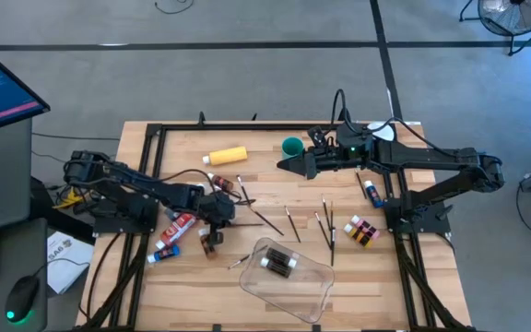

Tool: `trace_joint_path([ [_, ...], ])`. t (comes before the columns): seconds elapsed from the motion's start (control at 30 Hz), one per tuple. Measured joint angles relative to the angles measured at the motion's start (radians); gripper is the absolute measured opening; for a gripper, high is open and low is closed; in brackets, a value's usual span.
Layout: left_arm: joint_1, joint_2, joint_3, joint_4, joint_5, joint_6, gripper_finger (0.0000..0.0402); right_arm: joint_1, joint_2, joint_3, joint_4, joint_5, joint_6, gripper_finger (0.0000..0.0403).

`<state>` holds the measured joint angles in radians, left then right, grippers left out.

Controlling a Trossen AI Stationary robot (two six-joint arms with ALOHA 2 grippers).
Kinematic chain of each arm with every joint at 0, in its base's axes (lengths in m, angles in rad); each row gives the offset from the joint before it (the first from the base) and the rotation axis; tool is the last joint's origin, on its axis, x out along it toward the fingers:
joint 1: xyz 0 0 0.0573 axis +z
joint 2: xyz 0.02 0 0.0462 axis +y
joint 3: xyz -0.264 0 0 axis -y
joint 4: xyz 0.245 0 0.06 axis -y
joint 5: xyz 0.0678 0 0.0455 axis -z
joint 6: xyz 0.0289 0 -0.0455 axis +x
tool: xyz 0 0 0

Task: Pick & Place Paint Supplies
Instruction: Put the gold paint brush into the green cup

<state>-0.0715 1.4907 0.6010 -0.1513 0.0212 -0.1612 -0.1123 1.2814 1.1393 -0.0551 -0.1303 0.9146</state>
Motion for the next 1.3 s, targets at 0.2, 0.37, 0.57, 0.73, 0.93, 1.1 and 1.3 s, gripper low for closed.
trace_joint_path([
  [0.2, 0.001, -0.042, 0.002, -0.001, 0.012, 0.000, 0.0000, 0.000, 0.012, 0.001, -0.189, -0.006, -0.051, 0.0120],
  [0.37, 0.025, -0.063, 0.002, -0.001, 0.011, 0.000, 0.0000, 0.016, 0.095, 0.000, -0.258, -0.119, -0.084, 0.0120],
  [0.57, 0.060, -0.069, 0.002, 0.003, 0.025, 0.000, 0.0000, 0.056, 0.237, 0.000, -0.118, -0.165, -0.109, 0.0120],
  [0.73, 0.066, -0.069, 0.002, 0.012, 0.029, 0.000, 0.0000, 0.062, 0.331, 0.000, -0.127, -0.163, -0.188, 0.0120],
  [0.93, 0.066, -0.069, 0.024, 0.021, 0.029, 0.000, 0.0000, 0.071, 0.435, 0.016, -0.090, -0.176, -0.195, 0.0125],
  [1.1, 0.066, -0.069, 0.041, 0.026, 0.029, 0.000, 0.0000, 0.080, 0.502, 0.090, -0.092, -0.160, -0.311, 0.0147],
  [1.3, 0.066, -0.069, 0.048, 0.028, 0.029, 0.003, 0.0000, 0.089, 0.609, 0.203, -0.148, -0.158, -0.442, 0.0186],
])
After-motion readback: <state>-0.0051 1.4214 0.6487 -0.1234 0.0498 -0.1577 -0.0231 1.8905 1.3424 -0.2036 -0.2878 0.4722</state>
